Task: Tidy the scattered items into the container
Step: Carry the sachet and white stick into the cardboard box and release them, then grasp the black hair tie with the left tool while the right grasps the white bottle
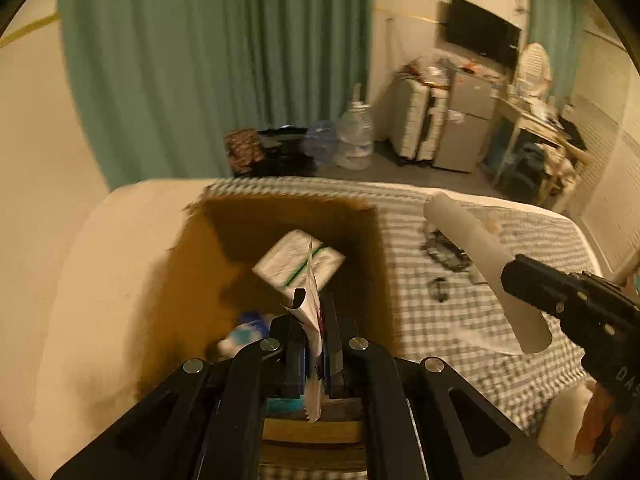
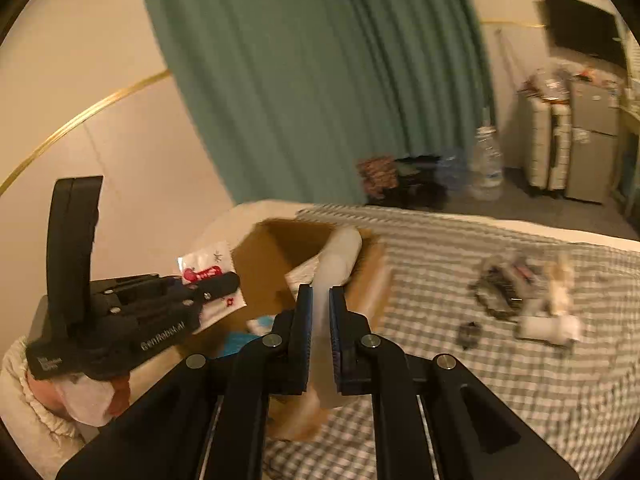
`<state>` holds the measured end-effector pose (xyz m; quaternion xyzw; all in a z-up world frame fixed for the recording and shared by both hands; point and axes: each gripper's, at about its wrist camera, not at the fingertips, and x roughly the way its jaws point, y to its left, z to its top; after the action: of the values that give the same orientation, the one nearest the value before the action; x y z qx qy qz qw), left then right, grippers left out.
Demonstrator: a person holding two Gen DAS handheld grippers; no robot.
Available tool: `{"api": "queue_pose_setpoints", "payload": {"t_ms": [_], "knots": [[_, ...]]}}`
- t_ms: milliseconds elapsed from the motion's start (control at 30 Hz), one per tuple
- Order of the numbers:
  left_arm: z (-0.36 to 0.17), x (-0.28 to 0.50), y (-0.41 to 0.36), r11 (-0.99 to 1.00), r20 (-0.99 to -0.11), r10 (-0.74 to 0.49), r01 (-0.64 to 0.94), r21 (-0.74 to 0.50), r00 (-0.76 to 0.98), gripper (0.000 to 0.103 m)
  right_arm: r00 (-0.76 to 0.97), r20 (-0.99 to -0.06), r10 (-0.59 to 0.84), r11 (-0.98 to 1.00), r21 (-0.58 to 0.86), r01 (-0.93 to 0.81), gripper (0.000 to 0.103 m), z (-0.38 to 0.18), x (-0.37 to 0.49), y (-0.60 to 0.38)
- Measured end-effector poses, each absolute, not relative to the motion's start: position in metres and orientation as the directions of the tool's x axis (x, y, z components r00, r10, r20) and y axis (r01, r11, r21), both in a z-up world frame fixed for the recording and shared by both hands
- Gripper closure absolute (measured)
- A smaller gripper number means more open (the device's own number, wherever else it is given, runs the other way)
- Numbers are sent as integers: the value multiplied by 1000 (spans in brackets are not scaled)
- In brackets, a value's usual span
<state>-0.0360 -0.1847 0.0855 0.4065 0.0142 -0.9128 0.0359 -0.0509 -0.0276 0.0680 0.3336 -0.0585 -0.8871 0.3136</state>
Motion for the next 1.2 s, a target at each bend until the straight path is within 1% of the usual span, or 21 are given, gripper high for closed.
{"api": "queue_pose_setpoints", "payload": {"t_ms": [167,233,267,300,333,367,400,433,467,500,533,733,867,967,1033,1100,1200], "knots": [[51,-34,-211,-992,-774,-63,123,-20,-630,98,-488,-586,-647,-752,385,536,94,39,-79,-79],[38,-33,-216,-991,-791,-70,130,-12,-608,98,-480,-602,-638,-758,382,529,93,29,-85,-93],[33,-32,-219,-991,-795,-73,134,-10,-602,96,-480,-606,-634,-761,379,527,93,26,-85,-97],[27,-32,-222,-992,-799,-59,125,-20,-598,95,-486,-605,-631,-765,379,520,90,22,-87,-101],[23,-31,-224,-993,-803,-38,110,-34,-594,89,-484,-606,-631,-765,384,517,90,21,-87,-102],[18,-31,-225,-994,-807,-29,101,-37,-590,79,-476,-607,-636,-762,398,511,89,18,-89,-103],[16,-30,-227,-994,-807,-36,102,-29,-590,70,-470,-605,-643,-758,414,504,77,17,-91,-103],[14,-29,-227,-994,-804,-53,109,-14,-592,44,-472,-598,-648,-756,425,499,61,17,-91,-103],[13,-27,-227,-991,-798,-93,133,17,-595,14,-486,-593,-642,-762,427,486,28,20,-92,-101],[13,-26,-229,-986,-790,-134,162,45,-598,4,-512,-583,-631,-774,423,472,18,22,-91,-98],[14,-24,-229,-980,-774,-170,189,66,-610,1,-542,-567,-621,-783,411,467,18,27,-90,-92],[20,-13,-218,-984,-770,-148,172,50,-620,1,-607,-569,-554,-832,368,414,18,43,-89,-59],[30,-8,-188,-991,-756,-129,113,73,-642,1,-651,-573,-498,-867,353,352,18,49,-81,-11],[36,-9,-154,-997,-758,-76,54,54,-648,1,-710,-577,-403,-915,283,289,18,52,-71,36],[39,-9,-123,-998,-748,-54,26,48,-661,1,-742,-578,-339,-940,238,244,15,50,-65,67],[39,-10,-95,-999,-741,-28,-5,41,-671,0,-755,-593,-278,-959,215,184,10,43,-63,99],[30,-16,-52,-999,-733,-5,-32,38,-681,0,-763,-608,-221,-969,222,103,6,31,-61,141]]}}
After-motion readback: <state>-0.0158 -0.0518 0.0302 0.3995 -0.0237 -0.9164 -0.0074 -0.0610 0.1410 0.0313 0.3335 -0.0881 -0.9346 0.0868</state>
